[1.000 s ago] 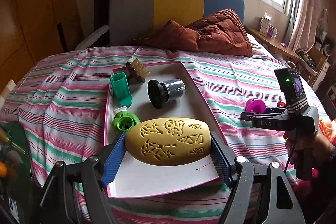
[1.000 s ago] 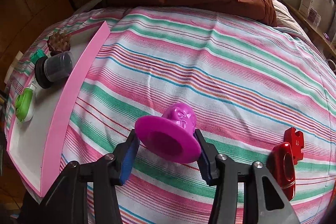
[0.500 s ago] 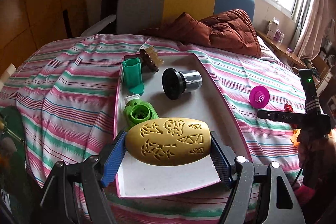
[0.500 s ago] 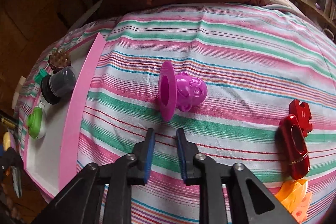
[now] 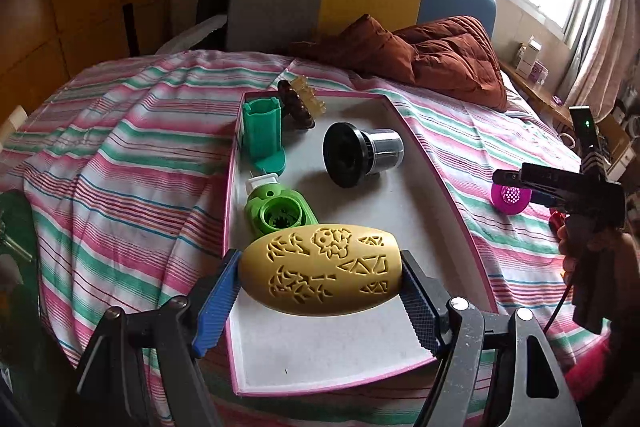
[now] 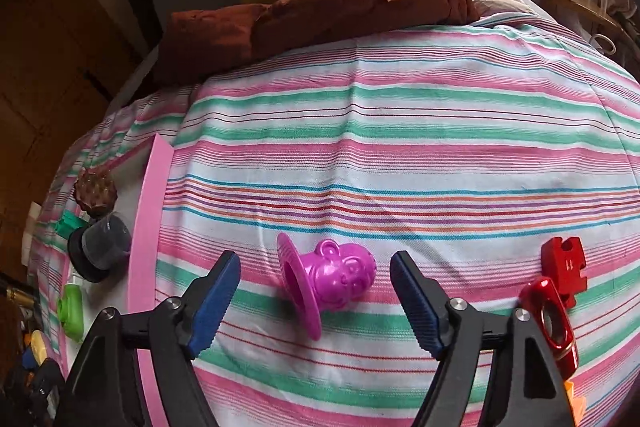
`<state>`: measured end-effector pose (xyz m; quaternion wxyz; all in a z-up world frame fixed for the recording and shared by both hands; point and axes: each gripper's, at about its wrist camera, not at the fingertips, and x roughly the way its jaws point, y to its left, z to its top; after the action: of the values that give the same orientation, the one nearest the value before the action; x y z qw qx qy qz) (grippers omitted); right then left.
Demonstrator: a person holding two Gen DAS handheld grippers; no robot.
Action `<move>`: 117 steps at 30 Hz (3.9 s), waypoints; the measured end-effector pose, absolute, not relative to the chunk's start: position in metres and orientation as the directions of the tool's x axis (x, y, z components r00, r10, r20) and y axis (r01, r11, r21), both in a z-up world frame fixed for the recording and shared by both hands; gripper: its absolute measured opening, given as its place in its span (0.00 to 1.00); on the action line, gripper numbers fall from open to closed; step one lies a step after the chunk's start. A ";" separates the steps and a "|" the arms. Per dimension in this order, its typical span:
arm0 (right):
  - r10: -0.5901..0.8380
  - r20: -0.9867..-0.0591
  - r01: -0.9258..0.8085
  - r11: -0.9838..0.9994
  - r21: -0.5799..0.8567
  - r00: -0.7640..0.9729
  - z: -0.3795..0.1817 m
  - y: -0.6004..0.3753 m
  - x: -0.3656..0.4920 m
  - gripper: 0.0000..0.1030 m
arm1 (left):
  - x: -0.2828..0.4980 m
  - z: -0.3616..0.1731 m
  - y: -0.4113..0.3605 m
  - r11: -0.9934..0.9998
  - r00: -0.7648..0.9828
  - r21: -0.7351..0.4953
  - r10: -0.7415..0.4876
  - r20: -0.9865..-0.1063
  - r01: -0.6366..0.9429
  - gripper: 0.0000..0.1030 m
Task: Organize rigid objects
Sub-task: 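Carry the yellow egg-shaped toy into the white tray and open the left gripper, then carry the magenta toy into the white tray and open the right gripper, then move both grippers toward the red and orange blocks on the bedspread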
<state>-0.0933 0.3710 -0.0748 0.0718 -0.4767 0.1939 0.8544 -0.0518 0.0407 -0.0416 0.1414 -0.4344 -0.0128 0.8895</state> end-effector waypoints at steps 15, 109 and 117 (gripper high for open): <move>0.036 -0.853 -0.232 -0.967 0.101 -0.520 -0.091 0.355 -0.099 0.54 | -0.092 -0.043 0.068 -0.947 -0.561 -0.160 0.295 -0.773 -0.278 0.71; -0.070 -0.766 -0.026 -0.993 0.112 -0.639 -0.019 0.220 -0.053 0.67 | -0.014 -0.031 0.007 -0.982 -0.668 -0.067 0.168 -0.725 -0.175 0.81; -0.023 -0.759 -0.101 -0.988 0.117 -0.650 -0.013 0.261 -0.021 0.67 | -0.011 -0.026 0.019 -0.977 -0.671 -0.051 0.181 -0.719 -0.209 0.81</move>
<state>-0.0212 0.2611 -0.0129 0.0215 -0.4177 0.0744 0.9053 -0.0111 0.0191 -0.0259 0.1066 -0.3911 0.0176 0.9140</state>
